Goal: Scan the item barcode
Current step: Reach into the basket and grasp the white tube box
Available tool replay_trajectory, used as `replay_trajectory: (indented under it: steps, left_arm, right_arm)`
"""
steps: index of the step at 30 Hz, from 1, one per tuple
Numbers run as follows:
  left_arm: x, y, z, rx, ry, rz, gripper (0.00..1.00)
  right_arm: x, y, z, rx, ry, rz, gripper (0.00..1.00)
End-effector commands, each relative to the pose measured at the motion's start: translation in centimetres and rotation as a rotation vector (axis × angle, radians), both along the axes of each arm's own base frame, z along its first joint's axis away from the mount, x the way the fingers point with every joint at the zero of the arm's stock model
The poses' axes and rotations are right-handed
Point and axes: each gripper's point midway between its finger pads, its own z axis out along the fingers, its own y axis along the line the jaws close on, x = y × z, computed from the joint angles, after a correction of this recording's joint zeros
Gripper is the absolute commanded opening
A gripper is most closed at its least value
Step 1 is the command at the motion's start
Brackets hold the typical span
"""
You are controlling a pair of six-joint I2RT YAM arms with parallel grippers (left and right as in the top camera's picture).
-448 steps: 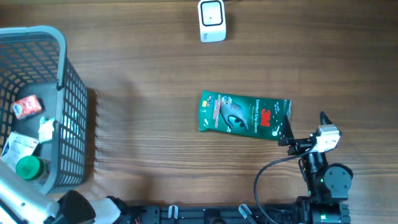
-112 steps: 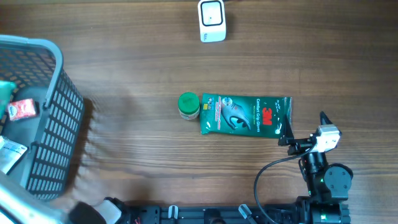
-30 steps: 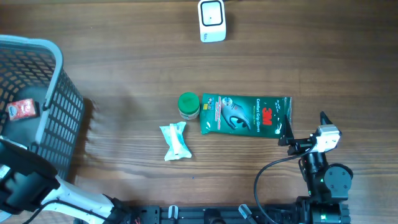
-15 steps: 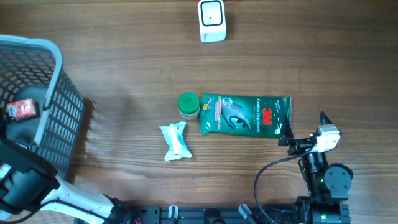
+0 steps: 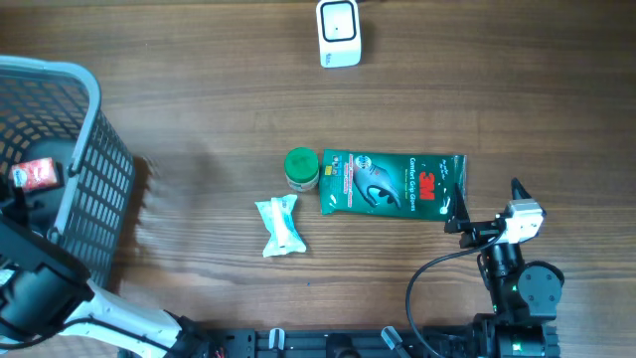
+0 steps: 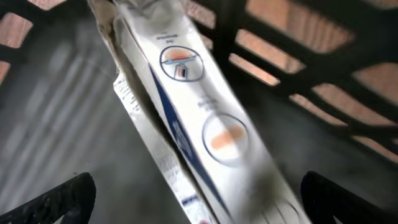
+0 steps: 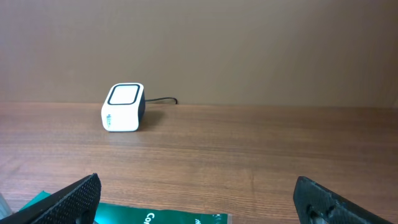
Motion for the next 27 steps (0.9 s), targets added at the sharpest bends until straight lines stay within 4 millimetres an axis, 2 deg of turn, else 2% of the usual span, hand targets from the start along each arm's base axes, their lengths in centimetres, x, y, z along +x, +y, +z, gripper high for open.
replay_trajectory:
  steps: [1, 3, 4, 5, 6, 7, 8, 11, 13, 15, 17, 20, 24, 27]
  left_arm:
    - [-2.0, -0.2, -2.0, -0.023, 0.059, 0.024, 0.99]
    - [-2.1, -0.2, -2.0, -0.025, 0.06, 0.025, 0.9]
    - [-2.1, -0.2, -2.0, -0.027, 0.062, 0.025, 0.79]
    - [-2.2, -0.3, -2.0, -0.032, 0.064, 0.025, 0.61]
    - [-2.0, -0.7, -2.2, -0.049, 0.054, 0.023, 0.37]
    - [-1.9, -0.9, -2.2, -0.062, 0.041, 0.021, 0.22]
    - [-1.6, -1.2, -2.1, -0.077, 0.019, 0.018, 0.17]
    - [-0.3, -2.0, -0.7, -0.109, -0.076, 0.008, 0.12]
    - [1.3, -2.7, 1.0, -0.135, -0.174, -0.009, 0.09]
    - [3.6, -4.0, 3.8, -0.178, -0.329, -0.041, 0.09]
    - [5.8, -5.8, 7.0, -0.227, -0.501, -0.074, 0.08]
    - [7.9, -8.4, 12.7, -0.259, -0.746, -0.054, 0.06]
    - [8.6, -10.6, 20.4, -0.175, -0.971, -0.145, 0.06]
    - [8.4, -14.1, 26.0, -0.169, -1.146, -0.23, 0.07]
  right_arm:
    - [0.0, 0.0, 0.2, -0.011, -0.01, -0.005, 1.0]
    - [0.0, 0.0, 0.2, -0.011, -0.01, -0.005, 1.0]
    - [0.0, 0.0, 0.2, -0.011, -0.01, -0.005, 1.0]
    - [0.0, 0.0, 0.2, -0.011, -0.01, -0.005, 1.0]
    - [0.0, 0.0, 0.2, -0.011, -0.01, -0.005, 1.0]
    - [0.0, 0.0, 0.2, -0.011, -0.01, -0.005, 1.0]
    - [0.0, 0.0, 0.2, -0.011, -0.01, -0.005, 1.0]
    - [0.0, 0.0, 0.2, -0.011, -0.01, -0.005, 1.0]
    - [0.0, 0.0, 0.2, -0.011, -0.01, -0.005, 1.0]
    - [0.0, 0.0, 0.2, -0.011, -0.01, -0.005, 1.0]
    - [0.0, 0.0, 0.2, -0.011, -0.01, -0.005, 1.0]
    - [0.0, 0.0, 0.2, -0.011, -0.01, -0.005, 1.0]
    - [0.0, 0.0, 0.2, -0.011, -0.01, -0.005, 1.0]
    - [0.0, 0.0, 0.2, -0.011, -0.01, -0.005, 1.0]
